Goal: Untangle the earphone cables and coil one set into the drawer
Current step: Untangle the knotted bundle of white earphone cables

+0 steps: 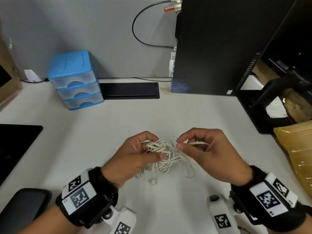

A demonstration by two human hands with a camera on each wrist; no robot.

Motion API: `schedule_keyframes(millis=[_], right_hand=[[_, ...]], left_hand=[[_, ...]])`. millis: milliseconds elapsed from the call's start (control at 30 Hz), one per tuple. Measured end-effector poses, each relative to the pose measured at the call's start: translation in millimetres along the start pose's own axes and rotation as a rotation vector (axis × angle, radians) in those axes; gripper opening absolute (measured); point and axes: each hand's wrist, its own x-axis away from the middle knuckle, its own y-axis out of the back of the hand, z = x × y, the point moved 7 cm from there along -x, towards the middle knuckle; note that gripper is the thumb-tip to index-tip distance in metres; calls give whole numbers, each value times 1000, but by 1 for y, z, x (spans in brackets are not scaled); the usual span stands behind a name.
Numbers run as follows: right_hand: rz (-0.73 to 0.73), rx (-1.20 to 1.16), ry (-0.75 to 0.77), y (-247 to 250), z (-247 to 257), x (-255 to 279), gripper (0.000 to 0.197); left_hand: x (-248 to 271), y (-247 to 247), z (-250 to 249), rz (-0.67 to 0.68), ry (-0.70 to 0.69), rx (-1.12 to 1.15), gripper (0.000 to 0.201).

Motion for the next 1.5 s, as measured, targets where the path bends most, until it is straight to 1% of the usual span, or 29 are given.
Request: schedule_keyframes(millis=[167,267,400,567,733,800,900,1000,1133,1333,1400,1500], right_hand=[[49,152,1,-6,-2,3,13],[74,177,-5,-8,-2,4,15],[95,124,-18,-15,-2,5,14],[61,-27,-63,-15,-3,4,14],[58,-29,-91,-16,-4,5,17],[60,-41,-83,-19,-4,6,17],[32,-95,-21,-21,0,8,8],[53,-67,11,-23,1,10,7],[57,62,-36,-26,-6,9,11],[89,54,-92,-29,-9,9,7],[108,19,-83,-32,-8,9,9],[59,-13,-68,-30,-10,8,16]], left_hand=[[-1,2,2,-6,7,-2,36],[-1,2,0,-10,-3,3,26],[0,0,-1,-19,-28,12,26],[2,-2,-4,-28,-62,-52,17],[1,-1,-3,-40,-55,-59,14],[2,-2,-3,-37,-63,-53,12],[3,-4,-4,-32,-91,-43,14],[3,-6,-3,-21,-104,-31,19],[4,-9,-5,-9,-106,-7,10],[5,-10,-4,10,-120,0,8],[4,-12,-3,27,-122,-3,10],[3,-12,-2,44,-125,-18,15]])
